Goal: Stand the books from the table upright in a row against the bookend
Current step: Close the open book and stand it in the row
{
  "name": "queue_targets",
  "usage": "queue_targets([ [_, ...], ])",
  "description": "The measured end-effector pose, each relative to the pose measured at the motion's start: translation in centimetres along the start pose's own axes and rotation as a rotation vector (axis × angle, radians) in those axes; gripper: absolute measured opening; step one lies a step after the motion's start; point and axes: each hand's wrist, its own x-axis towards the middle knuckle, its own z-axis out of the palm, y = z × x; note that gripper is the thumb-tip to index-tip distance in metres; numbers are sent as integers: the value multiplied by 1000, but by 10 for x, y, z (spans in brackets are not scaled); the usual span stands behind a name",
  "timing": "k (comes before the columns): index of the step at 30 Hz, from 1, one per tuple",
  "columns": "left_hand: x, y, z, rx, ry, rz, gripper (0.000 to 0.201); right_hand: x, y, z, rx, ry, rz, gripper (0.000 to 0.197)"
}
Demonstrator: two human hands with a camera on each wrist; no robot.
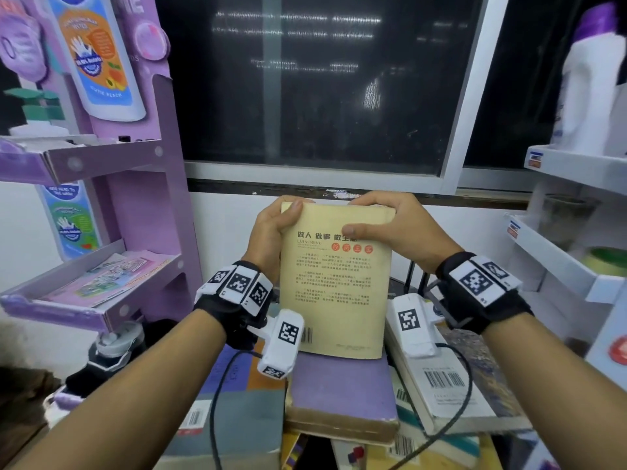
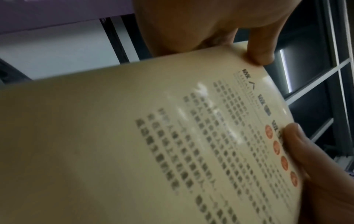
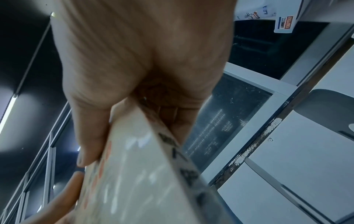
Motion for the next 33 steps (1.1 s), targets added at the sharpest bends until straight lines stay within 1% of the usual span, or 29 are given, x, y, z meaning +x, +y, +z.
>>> queue_targets([
  [2,1,0,-1,54,-21,3,14,-1,1,-1,-49,32,-10,30],
  [5,0,-3,-6,149,-27,26,29,-4,3,2,-121,109,-43,31],
  [7,-1,-7,-9,151,-13,27,32,-5,0,4,-166,137,-51,31],
  [8,0,-9,-10,137,-4,21,31,-5,-3,3,-180,126,-41,31],
  [9,0,-11,-11,119,4,15,30,-5,-7,1,-178,90,-14,31],
  [11,1,-12,-10,78,2,9,28,-6,-19,-5,-165,-57,64,33],
  [13,2,-14,-8,18,-14,4,25,-9,-31,-11,-171,-233,125,41],
  [14,3,-14,-7,-14,-24,3,23,-10,-35,-14,-174,-298,144,48],
  [16,5,-15,-6,-70,-41,3,23,-12,-42,-15,-211,-353,155,58],
  [18,7,-15,-4,-83,-65,9,23,-14,-45,-14,-281,-326,136,60],
  [21,12,-13,-2,-27,-87,2,20,-15,-48,-14,-356,-262,110,55],
  [23,17,-12,-2,63,-94,-6,24,-15,-48,-14,-334,-223,124,48],
  [26,27,-10,-4,268,-96,-10,29,-13,-49,-15,-336,-174,129,37],
  [28,34,-11,-8,341,-64,-4,29,-11,-49,-15,-367,-140,135,32],
  [33,52,-21,-22,418,81,-16,30,3,-41,-12,-396,-53,163,26],
])
